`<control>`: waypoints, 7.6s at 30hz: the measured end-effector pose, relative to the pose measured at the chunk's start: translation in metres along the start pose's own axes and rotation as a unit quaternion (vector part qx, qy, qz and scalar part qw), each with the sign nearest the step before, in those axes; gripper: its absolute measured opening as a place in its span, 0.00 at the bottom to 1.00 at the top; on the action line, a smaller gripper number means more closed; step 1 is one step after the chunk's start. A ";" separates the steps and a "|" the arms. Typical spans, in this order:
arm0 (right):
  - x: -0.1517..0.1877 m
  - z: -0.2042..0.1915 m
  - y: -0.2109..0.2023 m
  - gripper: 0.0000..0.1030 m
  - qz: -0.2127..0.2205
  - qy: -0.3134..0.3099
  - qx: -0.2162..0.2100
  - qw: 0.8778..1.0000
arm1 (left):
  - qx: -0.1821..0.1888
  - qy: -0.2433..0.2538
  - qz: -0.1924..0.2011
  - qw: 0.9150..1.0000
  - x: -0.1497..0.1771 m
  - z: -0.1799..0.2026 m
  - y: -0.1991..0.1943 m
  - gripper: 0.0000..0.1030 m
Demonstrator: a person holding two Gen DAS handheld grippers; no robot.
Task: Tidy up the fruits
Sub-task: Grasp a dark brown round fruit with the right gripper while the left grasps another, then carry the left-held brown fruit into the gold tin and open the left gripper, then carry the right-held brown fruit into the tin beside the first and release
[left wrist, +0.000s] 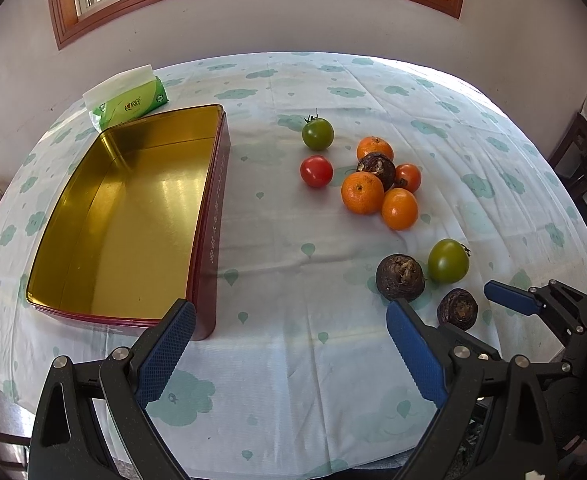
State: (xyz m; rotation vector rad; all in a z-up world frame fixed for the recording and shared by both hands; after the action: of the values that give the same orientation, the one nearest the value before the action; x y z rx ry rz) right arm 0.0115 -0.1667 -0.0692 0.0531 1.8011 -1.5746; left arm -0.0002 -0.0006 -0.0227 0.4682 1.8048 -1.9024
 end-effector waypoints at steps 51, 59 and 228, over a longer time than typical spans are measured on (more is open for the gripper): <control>-0.018 0.137 0.023 0.35 0.036 0.122 0.090 0.988 | 0.095 0.068 -0.066 0.991 -0.010 0.063 0.053 0.51; -0.024 0.141 0.030 0.35 0.050 0.121 0.097 0.987 | 0.103 0.071 -0.068 0.990 -0.011 0.066 0.059 0.50; -0.210 -0.199 0.120 0.35 -0.002 -0.192 -0.090 0.977 | -0.089 -0.252 0.017 0.963 0.008 -0.286 -0.021 0.95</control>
State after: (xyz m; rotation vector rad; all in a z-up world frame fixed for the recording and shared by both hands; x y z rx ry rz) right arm 0.1258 0.1246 -0.0606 -0.3183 1.6242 -1.3107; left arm -0.0396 0.2834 -0.0308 -0.0504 1.5874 -1.6255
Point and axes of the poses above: each gripper's, at about its wrist camera, not at the fingertips, and y roughly the way its jaws point, z to its right, x to its underside, the point moved 2 cm from there along y, roughly the way its jaws point, and after that the axes turned 5 degrees about -y, right-handed, at the moved point
